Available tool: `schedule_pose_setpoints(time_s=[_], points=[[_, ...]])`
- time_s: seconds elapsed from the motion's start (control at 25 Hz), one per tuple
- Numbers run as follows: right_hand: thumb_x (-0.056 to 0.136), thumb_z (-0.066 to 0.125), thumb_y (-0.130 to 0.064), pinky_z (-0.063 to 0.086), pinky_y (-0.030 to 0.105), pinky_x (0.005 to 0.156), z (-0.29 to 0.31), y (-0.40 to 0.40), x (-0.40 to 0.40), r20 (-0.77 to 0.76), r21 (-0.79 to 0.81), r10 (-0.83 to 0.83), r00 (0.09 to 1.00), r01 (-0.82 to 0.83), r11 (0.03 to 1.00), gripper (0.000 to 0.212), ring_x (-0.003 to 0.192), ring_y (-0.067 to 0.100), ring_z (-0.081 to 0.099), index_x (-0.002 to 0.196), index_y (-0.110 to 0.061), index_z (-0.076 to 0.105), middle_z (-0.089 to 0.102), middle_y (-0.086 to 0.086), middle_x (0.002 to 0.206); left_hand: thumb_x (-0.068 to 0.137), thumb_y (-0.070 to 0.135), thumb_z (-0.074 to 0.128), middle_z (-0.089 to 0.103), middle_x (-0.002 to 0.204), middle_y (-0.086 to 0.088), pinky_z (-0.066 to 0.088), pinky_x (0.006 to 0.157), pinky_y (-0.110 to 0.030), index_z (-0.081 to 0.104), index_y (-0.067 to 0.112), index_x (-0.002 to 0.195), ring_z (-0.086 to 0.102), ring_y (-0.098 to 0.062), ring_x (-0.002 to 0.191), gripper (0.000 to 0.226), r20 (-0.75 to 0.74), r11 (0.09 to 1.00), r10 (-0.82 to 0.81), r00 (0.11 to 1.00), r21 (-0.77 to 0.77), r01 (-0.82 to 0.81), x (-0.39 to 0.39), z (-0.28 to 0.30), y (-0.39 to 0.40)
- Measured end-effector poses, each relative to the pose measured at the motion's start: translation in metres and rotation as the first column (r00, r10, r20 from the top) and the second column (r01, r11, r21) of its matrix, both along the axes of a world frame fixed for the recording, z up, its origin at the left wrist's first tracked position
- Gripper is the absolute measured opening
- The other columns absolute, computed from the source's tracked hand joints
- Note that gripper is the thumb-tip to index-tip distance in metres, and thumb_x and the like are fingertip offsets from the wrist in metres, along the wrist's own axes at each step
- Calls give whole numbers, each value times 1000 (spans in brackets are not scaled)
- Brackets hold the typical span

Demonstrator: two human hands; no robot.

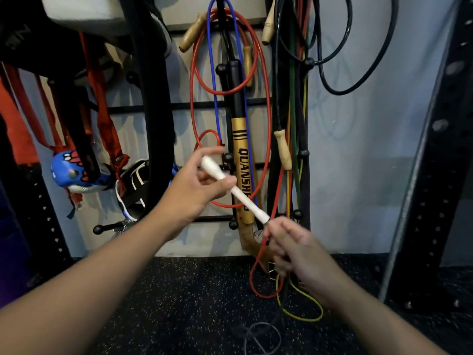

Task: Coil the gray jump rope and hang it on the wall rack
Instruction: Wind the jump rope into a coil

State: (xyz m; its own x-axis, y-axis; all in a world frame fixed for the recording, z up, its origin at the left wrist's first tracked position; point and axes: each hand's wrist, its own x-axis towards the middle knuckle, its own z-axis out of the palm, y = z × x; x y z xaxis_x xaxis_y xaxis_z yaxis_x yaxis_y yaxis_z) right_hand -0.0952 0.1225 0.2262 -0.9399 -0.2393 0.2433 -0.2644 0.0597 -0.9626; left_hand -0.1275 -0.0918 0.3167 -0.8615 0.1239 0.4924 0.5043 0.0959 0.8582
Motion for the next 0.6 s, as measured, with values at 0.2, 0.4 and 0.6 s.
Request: schedule_pose_setpoints(time_s=[0.2,0.4,0.6], points=[[104,47,-40,25,26,46,17,25,-10,-113,-25,-73,991,71,997,30,50,10,29,93,-18,65,40,-8,63,84,39,73,70,74,19,46,56,-16,74,24,100,61,2,63,22,-202,828,60,977,-536,-162,-7,-3,-19],[104,47,-38,28,23,46,18,30,-14,-147,-48,-92,985,86,995,32,50,10,32,98,-15,67,40,-6,63,102,38,52,63,86,9,49,70,-33,65,34,112,57,-9,77,17,-279,477,-167,946,-862,-170,-10,2,-10],[95,46,-51,37,28,47,19,33,-12,-104,-87,-170,980,161,983,45,49,18,38,91,-11,64,39,0,59,105,33,47,55,90,-5,58,72,-35,65,27,109,57,-21,81,20,-8,985,49,999,-168,-49,-9,-5,-17]])
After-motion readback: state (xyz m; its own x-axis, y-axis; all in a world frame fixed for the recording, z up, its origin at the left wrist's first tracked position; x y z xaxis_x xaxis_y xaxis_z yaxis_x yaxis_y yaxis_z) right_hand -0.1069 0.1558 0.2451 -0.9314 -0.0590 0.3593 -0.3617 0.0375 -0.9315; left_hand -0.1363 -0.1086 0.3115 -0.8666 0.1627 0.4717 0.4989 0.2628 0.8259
